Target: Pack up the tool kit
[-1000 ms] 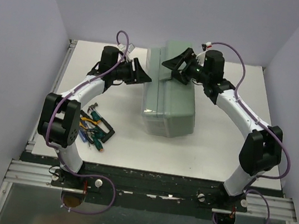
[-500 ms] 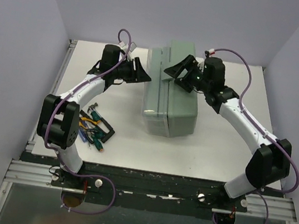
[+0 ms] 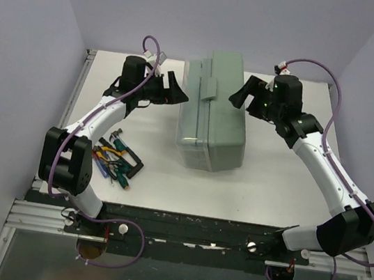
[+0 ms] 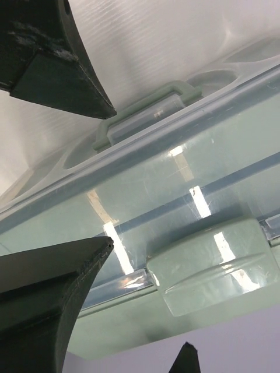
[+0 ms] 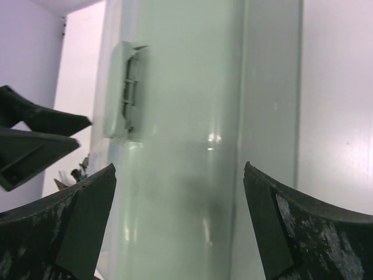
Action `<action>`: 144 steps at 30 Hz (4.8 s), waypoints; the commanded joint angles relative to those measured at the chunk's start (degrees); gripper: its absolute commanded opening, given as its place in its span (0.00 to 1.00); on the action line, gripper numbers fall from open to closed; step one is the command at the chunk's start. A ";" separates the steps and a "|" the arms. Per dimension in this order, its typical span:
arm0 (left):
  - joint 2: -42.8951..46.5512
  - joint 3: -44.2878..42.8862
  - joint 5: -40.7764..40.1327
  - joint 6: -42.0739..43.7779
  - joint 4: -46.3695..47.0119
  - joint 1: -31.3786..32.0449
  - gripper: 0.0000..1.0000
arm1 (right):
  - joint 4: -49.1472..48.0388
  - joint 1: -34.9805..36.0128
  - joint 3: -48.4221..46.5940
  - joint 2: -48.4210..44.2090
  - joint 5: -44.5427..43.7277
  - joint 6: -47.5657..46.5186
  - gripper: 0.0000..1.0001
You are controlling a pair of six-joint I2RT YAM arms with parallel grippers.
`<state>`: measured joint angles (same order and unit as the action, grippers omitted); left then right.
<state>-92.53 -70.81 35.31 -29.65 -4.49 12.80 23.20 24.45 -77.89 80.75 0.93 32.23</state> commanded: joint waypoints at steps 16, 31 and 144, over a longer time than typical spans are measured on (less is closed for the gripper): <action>-0.54 9.37 3.27 -15.96 21.10 4.95 0.82 | -4.74 -6.86 14.07 4.50 19.11 3.98 0.56; 2.53 4.45 -1.91 -10.43 21.45 13.47 0.62 | -14.41 -7.66 34.20 5.73 21.57 9.25 0.46; -7.05 -1.18 -6.84 3.99 -4.30 11.55 0.28 | -27.51 -5.37 25.68 -10.61 16.30 20.24 0.91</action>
<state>-97.27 -77.30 23.24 -25.02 -2.68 24.69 -0.01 17.80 -48.07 70.19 14.52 50.89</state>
